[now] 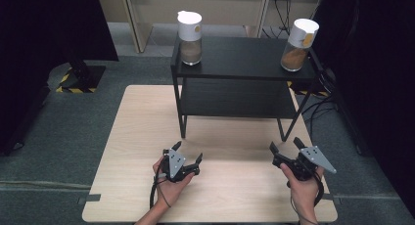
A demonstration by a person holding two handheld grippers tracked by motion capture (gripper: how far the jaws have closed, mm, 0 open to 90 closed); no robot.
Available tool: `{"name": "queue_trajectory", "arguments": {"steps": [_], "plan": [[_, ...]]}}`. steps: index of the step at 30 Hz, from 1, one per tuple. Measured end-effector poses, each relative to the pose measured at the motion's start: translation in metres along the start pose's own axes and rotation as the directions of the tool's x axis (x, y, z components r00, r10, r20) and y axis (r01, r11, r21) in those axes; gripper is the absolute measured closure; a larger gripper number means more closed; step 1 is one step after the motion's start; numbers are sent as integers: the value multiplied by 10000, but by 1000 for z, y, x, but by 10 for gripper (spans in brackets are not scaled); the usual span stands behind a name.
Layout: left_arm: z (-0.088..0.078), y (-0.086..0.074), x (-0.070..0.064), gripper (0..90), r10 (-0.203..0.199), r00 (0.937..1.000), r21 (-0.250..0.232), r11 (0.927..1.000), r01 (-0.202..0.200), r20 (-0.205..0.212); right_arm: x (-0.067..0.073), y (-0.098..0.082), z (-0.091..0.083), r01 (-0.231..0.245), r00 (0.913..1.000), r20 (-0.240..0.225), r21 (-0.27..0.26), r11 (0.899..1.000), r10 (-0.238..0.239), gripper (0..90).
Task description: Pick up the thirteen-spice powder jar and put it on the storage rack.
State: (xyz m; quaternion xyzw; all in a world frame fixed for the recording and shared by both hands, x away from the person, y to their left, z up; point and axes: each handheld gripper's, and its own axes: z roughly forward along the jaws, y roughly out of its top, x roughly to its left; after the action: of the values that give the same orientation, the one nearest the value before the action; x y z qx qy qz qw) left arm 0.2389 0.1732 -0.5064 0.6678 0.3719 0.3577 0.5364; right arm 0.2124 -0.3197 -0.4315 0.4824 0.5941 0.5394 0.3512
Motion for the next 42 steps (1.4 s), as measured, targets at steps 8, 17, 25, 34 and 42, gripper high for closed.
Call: {"name": "queue_trajectory", "arguments": {"steps": [8, 17, 25, 34, 42], "plan": [[0, 0, 0, 119, 11, 10000, 5, 10000, -11, -7, -2, -10, -3, -95, 10000, -15, 173, 9998, 95, 81], [0, 0, 0, 119, 24, 10000, -3, 10000, -24, -12, -4, -27, -7, -232, 9997, 55, 572, 9981, 229, 82], [0, 0, 0, 119, 19, 10000, 4, 10000, -19, -13, -6, -39, -11, -260, 9996, 146, 859, 9960, 248, 82], [0, 0, 0, 119, 23, 10000, 0, 10000, -23, -18, -6, -51, -15, -276, 9994, 237, 1057, 9940, 252, 81], [0, 0, 0, 119, 19, 10000, 6, 10000, -19, -18, -6, -55, -17, -244, 9994, 289, 1067, 9940, 214, 82]]}}
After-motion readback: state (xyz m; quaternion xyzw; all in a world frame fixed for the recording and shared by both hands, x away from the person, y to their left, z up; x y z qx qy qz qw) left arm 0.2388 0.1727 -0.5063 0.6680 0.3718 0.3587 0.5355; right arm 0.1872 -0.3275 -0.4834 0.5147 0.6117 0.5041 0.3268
